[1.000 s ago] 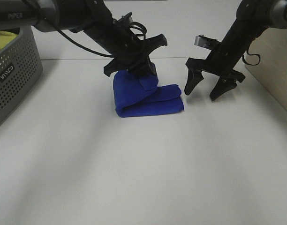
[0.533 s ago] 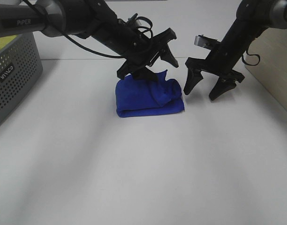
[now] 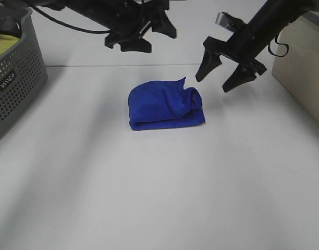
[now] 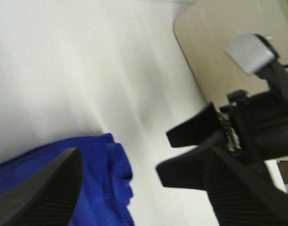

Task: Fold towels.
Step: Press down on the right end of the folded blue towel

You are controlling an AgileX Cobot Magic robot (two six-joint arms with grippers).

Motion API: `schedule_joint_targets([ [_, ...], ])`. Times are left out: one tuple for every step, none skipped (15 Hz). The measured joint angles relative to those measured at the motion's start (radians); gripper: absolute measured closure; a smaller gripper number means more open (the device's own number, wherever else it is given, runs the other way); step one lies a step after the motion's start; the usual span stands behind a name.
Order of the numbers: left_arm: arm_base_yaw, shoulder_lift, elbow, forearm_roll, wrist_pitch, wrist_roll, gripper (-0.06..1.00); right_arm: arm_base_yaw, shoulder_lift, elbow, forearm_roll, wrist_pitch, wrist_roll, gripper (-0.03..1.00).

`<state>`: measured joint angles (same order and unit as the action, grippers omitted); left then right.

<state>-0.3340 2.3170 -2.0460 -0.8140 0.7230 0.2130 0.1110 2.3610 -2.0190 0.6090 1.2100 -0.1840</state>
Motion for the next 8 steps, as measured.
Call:
schedule_joint_targets([
  [0.033, -0.013, 0.000, 0.017, 0.002, 0.000, 0.25, 0.008, -0.001, -0.002, 0.080, 0.000, -0.041, 0.16],
  [0.067, -0.025, 0.000, 0.024, 0.002, 0.000, 0.25, 0.026, -0.001, -0.002, 0.153, 0.000, -0.083, 0.16],
  [0.095, -0.034, 0.000, 0.026, 0.002, -0.003, 0.25, 0.056, -0.001, -0.002, 0.206, 0.000, -0.125, 0.16],
  [0.117, -0.040, 0.000, 0.026, 0.004, -0.007, 0.25, 0.087, -0.001, -0.002, 0.253, 0.000, -0.162, 0.16],
  [0.135, -0.041, 0.000, 0.027, 0.014, -0.012, 0.25, 0.118, 0.000, -0.002, 0.292, 0.001, -0.187, 0.16],
  [0.151, -0.041, 0.000, 0.033, 0.024, -0.019, 0.25, 0.146, 0.004, -0.002, 0.322, 0.002, -0.206, 0.16],
  [0.161, -0.041, 0.000, 0.045, 0.040, -0.020, 0.25, 0.163, 0.018, -0.002, 0.346, 0.000, -0.220, 0.16],
  [0.163, -0.041, 0.000, 0.060, 0.050, -0.022, 0.25, 0.166, 0.040, -0.002, 0.366, -0.010, -0.227, 0.16],
])
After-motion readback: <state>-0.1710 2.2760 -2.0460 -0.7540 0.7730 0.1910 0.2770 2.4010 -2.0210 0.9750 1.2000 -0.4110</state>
